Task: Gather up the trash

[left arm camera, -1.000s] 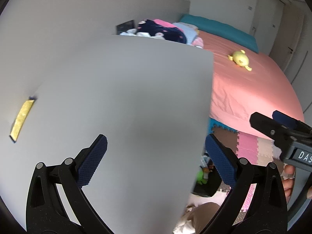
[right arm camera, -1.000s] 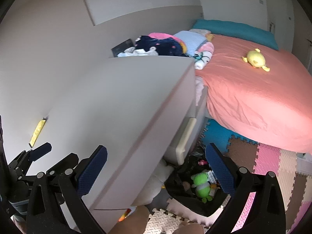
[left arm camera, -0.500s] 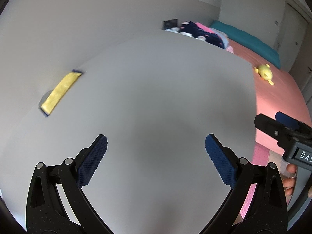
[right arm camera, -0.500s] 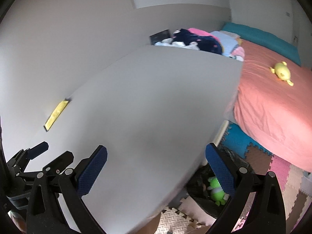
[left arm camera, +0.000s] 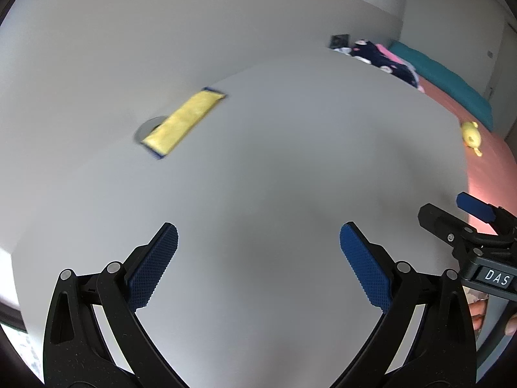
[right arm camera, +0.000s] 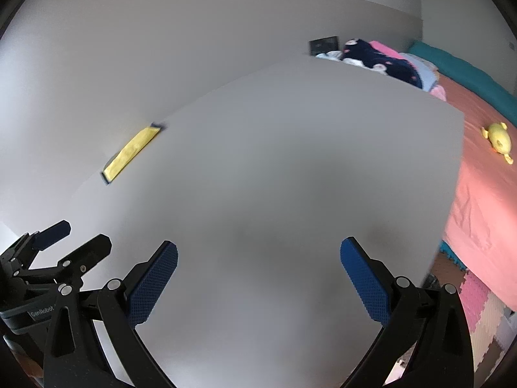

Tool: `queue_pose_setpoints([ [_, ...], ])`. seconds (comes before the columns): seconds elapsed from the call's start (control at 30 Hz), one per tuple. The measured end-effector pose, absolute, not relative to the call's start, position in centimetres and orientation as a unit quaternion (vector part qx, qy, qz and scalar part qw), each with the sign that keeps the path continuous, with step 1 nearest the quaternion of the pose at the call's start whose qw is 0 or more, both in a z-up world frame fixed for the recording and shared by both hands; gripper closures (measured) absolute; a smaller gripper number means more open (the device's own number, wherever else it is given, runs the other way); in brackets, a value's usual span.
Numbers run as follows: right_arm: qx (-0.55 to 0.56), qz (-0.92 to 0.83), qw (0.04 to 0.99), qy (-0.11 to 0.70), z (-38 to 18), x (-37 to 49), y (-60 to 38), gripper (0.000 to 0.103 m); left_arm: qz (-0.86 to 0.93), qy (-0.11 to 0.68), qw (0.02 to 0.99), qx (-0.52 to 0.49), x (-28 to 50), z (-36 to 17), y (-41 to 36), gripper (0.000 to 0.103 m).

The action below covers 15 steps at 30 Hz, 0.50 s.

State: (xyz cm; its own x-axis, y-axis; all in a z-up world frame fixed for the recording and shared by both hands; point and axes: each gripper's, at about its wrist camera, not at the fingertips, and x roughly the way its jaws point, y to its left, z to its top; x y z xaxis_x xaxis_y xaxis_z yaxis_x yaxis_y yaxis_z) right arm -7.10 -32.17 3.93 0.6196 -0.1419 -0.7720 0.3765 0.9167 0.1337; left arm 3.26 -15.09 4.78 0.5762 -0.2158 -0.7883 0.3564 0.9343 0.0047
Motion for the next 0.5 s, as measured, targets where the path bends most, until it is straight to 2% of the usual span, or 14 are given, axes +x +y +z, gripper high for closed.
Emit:
queue_pose_setpoints([
  [0.5,0.148,-0.143,0.874,0.441,0.4,-3.1,-25.7,0.003,-0.120,0.456,0.880,0.051,4.8,1.2,-7.3,0.006],
])
